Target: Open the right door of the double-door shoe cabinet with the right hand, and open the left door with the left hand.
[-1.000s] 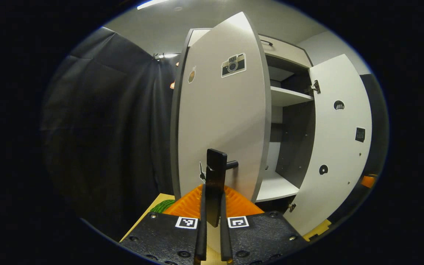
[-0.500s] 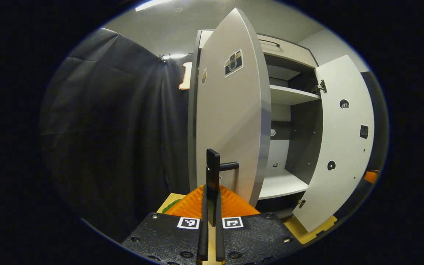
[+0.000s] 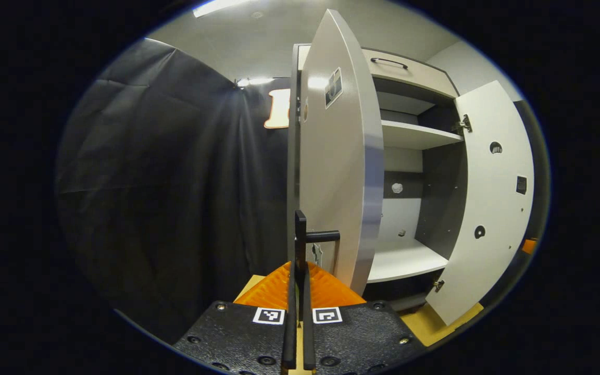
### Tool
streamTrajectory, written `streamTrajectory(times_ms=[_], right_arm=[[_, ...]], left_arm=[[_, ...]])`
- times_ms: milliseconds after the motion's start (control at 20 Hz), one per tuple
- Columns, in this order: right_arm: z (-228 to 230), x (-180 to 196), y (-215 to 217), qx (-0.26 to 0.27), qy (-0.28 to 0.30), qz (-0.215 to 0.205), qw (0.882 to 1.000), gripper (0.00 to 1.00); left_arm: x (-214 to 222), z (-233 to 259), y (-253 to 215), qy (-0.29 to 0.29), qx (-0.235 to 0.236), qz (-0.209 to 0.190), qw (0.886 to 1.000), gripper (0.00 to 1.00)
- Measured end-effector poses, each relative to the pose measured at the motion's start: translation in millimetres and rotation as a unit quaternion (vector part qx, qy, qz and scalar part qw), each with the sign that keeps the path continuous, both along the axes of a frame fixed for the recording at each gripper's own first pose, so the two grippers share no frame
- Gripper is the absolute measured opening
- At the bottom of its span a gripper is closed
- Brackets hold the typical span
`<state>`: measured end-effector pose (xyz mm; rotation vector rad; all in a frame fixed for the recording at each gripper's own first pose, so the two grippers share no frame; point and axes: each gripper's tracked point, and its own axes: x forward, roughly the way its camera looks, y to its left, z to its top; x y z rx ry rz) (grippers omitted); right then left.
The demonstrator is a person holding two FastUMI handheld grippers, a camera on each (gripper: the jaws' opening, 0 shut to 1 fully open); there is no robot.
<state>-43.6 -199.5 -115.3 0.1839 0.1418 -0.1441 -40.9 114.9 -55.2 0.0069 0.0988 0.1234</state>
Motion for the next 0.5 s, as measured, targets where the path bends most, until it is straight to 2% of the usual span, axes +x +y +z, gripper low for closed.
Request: streamTrajectory(times_ms=[100,150,200,300,350,400,500], right_arm=[[1.2,-1.9,2.0,0.004,-0.002,0.005,1.0,0.8],[1.7,-1.4,4.2,0.003,-0.004,0.008,1.0,0.8],[3.0,0.1,6.9,0.001,-0.008,0.01,1.0,0.8],[5.5,4.2,12.6,-0.008,-0.014,0.012,1.0,0.8],[7.8,5.0,13.4,-0.014,-0.016,0.01,1.0,0.8],[10.6,6.4,17.6,-0.019,-0.019,0.01,1.0,0.8],[17.5,6.9,28.0,-0.034,-0.026,0.014,0.999,0.8]], left_arm=[[-2.9,-1.6,22.1,0.002,0.013,0.018,1.0,0.09],[-5.7,0.4,27.3,-0.004,-0.001,0.013,1.0,0.09],[-6.0,0.6,26.5,-0.008,-0.019,0.009,1.0,0.0],[-6.3,-2.2,34.2,-0.012,-0.001,-0.002,1.0,0.02],[-6.3,-2.5,36.0,-0.013,-0.001,-0.006,1.0,0.09],[-5.9,-1.9,39.3,-0.014,-0.006,-0.003,1.0,0.02],[-12.6,-0.2,52.2,-0.017,-0.006,0.014,1.0,0.07]])
